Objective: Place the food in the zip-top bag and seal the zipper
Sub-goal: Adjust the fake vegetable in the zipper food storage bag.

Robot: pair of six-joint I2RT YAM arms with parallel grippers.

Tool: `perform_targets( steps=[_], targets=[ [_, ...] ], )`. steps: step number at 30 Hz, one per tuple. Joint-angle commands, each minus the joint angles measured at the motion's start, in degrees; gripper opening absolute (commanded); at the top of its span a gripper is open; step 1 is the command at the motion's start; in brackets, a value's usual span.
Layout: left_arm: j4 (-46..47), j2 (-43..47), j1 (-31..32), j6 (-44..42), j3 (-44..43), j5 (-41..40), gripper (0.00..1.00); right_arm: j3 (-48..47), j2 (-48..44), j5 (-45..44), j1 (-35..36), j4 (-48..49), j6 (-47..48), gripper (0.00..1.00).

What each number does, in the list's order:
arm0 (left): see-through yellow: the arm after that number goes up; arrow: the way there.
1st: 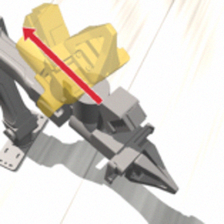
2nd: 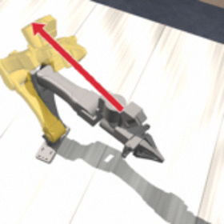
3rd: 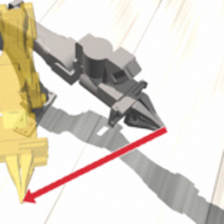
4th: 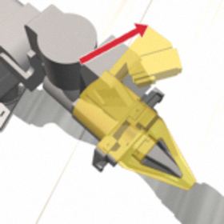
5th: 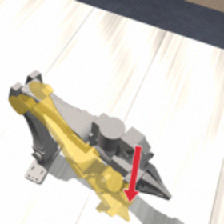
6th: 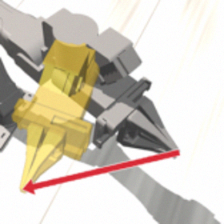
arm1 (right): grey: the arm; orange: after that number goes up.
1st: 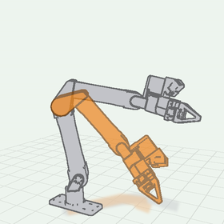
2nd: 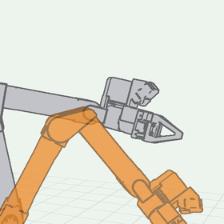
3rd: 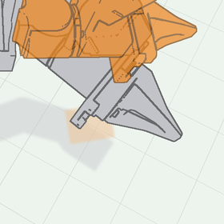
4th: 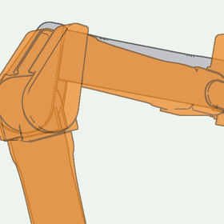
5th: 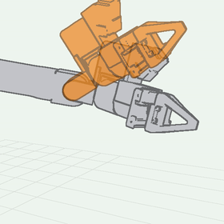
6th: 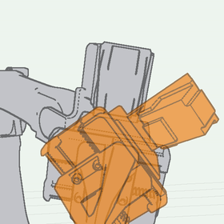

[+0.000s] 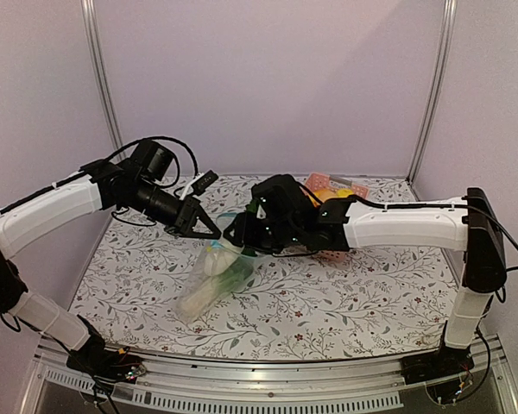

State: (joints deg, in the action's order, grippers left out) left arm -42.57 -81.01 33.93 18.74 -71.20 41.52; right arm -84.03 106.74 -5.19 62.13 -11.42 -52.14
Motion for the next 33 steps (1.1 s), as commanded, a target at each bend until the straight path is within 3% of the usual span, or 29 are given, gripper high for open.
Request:
perform_targets(
  steps=[1, 4, 8, 13, 18, 29, 33],
  targets=[
    [1.5, 1.4, -1.0, 0.1, 0.8, -0.1, 0.00, -0.8, 2.2, 4.5, 1.0, 2.7, -3.4, 0.44],
    [1.6, 1.4, -1.0, 0.1, 0.7, -0.1, 0.00, -0.8, 3.4, 7.8, 1.3, 3.0, -4.5, 0.45],
    [1.5, 1.4, -1.0, 0.0, 0.7, -0.2, 0.00, 0.1, 3.4, 9.0, 1.5, 2.9, -4.7, 0.54],
    [1.5, 1.7, -1.1, 0.0, 0.7, -0.3, 0.00, 1.7, 0.1, 6.0, 1.4, 1.1, -3.4, 0.71],
    [1.3, 1.7, -1.3, -0.2, 0.7, -0.2, 0.00, 2.0, -4.5, -0.2, 1.5, -5.0, 0.1, 0.80],
    [1.0, 1.9, -1.5, -0.2, 0.7, -0.1, 0.00, 2.5, -14.3, -16.8, 1.4, -18.9, 9.1, 0.82],
    [1.1, 1.8, -1.6, -0.1, 0.6, -0.1, 0.00, 1.4, -13.7, -13.7, -0.6, -19.5, 10.8, 0.74]
  ],
)
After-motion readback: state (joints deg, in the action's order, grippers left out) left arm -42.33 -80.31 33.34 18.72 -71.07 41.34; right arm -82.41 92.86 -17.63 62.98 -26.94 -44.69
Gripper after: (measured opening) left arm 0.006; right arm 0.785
